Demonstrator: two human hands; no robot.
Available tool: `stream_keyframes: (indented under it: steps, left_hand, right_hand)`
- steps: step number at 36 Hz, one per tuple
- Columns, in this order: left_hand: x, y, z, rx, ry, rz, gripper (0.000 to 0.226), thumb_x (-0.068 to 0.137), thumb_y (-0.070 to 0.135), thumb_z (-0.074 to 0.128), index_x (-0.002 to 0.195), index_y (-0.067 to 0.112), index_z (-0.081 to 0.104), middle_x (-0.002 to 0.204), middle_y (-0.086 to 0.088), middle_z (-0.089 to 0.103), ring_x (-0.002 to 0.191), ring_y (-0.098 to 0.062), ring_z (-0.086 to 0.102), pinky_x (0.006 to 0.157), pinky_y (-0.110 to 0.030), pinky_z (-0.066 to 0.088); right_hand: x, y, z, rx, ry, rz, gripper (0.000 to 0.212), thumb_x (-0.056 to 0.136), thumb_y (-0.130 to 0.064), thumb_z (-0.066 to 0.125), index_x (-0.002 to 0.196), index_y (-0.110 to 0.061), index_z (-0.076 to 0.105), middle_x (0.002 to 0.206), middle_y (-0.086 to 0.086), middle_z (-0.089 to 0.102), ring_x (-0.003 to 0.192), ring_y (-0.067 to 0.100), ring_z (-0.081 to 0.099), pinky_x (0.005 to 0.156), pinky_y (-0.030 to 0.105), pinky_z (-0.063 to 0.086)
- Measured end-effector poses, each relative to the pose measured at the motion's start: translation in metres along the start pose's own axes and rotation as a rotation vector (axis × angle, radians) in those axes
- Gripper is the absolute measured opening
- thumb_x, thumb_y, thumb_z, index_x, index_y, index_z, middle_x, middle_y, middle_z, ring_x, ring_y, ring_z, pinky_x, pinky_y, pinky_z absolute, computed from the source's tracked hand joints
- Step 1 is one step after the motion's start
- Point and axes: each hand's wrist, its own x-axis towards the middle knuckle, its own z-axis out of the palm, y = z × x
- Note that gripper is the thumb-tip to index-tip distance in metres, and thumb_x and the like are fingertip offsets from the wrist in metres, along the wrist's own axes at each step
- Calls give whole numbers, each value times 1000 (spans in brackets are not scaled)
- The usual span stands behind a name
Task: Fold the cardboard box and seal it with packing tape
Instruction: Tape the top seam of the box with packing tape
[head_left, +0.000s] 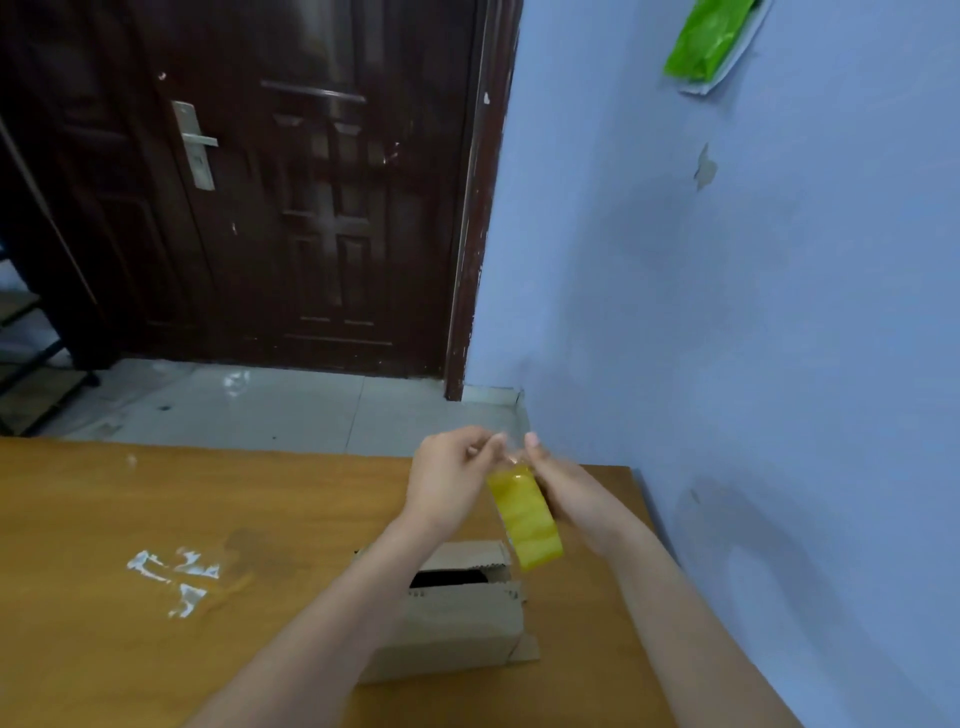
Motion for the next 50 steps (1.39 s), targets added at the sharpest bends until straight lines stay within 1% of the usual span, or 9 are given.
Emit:
stream_keyframes:
  steps: [5, 8, 14, 20, 28, 34, 41, 46, 50]
  left_hand:
    - [7, -3, -15, -180, 165, -240, 28, 86, 34, 62, 62, 19, 66, 58, 0, 67, 58, -19, 69, 71, -44, 56]
    - [9, -7, -22, -273, 196, -315, 30, 89, 25, 61, 62, 14, 65, 59, 3, 65, 52, -24, 67, 66, -51, 57]
    - [7, -12, -21, -635, 248, -678, 25, 93, 14, 57, 69, 7, 59, 59, -6, 61, 35, -10, 55, 37, -19, 46]
    - [2, -10, -19, -831, 182, -909, 24, 96, 10, 51, 74, 3, 57, 43, -1, 62, 32, -10, 57, 35, -21, 49]
    - [0, -14, -16, -984, 219, -963, 29, 99, 13, 45, 73, 5, 54, 41, 0, 61, 33, -9, 58, 33, -20, 47]
    - [-8, -11, -7, -1041, 325, -947, 24, 98, 11, 48, 78, 3, 57, 48, -4, 66, 38, -9, 61, 36, -19, 49]
    - [-23, -9, 5, -992, 402, -859, 18, 99, 15, 47, 89, 6, 59, 68, -4, 73, 52, -12, 68, 50, -23, 55]
    - [-25, -2, 9, -1039, 373, -886, 16, 98, 15, 49, 87, 8, 59, 80, -8, 72, 55, -11, 69, 57, -29, 58]
    - [-25, -4, 12, -1056, 346, -961, 15, 99, 14, 48, 91, 6, 58, 83, -7, 69, 50, -6, 66, 57, -28, 57]
  right_hand:
    - [-5, 1, -14, 77, 6, -134, 75, 72, -55, 71, 138, -47, 34, 82, -11, 72, 86, 5, 68, 81, 23, 46]
    - [-7, 1, -15, 112, 9, -177, 81, 71, -40, 75, 140, -40, 32, 97, -3, 72, 94, 11, 68, 86, 24, 48]
    - [-5, 8, 3, 57, 161, -287, 82, 64, -39, 82, 129, -57, 35, 130, -10, 48, 108, 6, 61, 85, 23, 54]
    - [-2, 3, 10, -137, 449, -417, 74, 66, -33, 82, 123, -60, 42, 117, -23, 56, 109, 0, 55, 92, 26, 49]
    - [7, -12, 12, -177, 482, -452, 70, 76, -4, 71, 121, -50, 43, 126, -13, 52, 116, 9, 50, 97, 28, 43]
    - [17, 2, 37, 518, 728, -189, 17, 85, -12, 66, 88, -28, 62, 90, -7, 66, 93, 18, 63, 76, 23, 45]
    - [20, 16, 54, 850, 850, -88, 34, 83, -18, 70, 114, -28, 60, 118, -5, 64, 107, 14, 62, 92, 33, 47]
    - [24, 17, 52, 1035, 867, 61, 21, 80, -24, 72, 98, -14, 67, 98, -2, 68, 104, 19, 60, 94, 42, 47]
    - [25, 17, 58, 1206, 747, 64, 33, 84, -28, 68, 115, -18, 63, 103, -3, 60, 87, 19, 58, 73, 38, 49]
